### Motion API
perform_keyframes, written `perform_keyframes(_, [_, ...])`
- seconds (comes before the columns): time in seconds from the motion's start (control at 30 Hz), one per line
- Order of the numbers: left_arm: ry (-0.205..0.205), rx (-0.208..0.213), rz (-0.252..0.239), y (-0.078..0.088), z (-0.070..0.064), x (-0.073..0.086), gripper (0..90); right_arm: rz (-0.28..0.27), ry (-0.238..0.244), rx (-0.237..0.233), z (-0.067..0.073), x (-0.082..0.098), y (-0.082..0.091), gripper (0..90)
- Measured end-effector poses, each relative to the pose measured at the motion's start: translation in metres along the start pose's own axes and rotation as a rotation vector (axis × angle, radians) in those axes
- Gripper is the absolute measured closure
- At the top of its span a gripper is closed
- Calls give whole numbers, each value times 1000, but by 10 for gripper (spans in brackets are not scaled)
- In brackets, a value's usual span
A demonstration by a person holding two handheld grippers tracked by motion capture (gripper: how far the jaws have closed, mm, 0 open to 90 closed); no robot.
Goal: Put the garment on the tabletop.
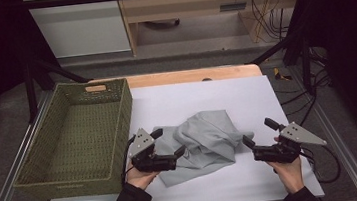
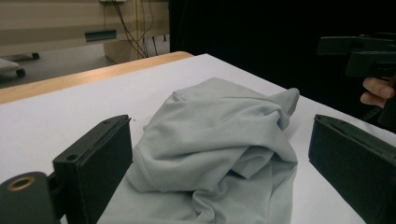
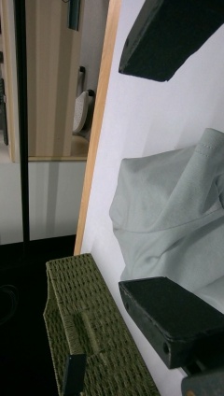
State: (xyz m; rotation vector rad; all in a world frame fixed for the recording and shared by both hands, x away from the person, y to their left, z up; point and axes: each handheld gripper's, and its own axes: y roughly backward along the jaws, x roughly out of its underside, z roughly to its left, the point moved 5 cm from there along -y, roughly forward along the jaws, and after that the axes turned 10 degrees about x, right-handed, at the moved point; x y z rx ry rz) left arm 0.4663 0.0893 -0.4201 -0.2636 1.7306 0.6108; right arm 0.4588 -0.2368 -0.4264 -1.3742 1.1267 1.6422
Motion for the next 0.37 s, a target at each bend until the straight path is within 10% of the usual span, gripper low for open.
perform_keyframes(0.37, [17, -51, -34, 14, 8, 9, 40, 14, -5, -2, -1, 4, -2, 3])
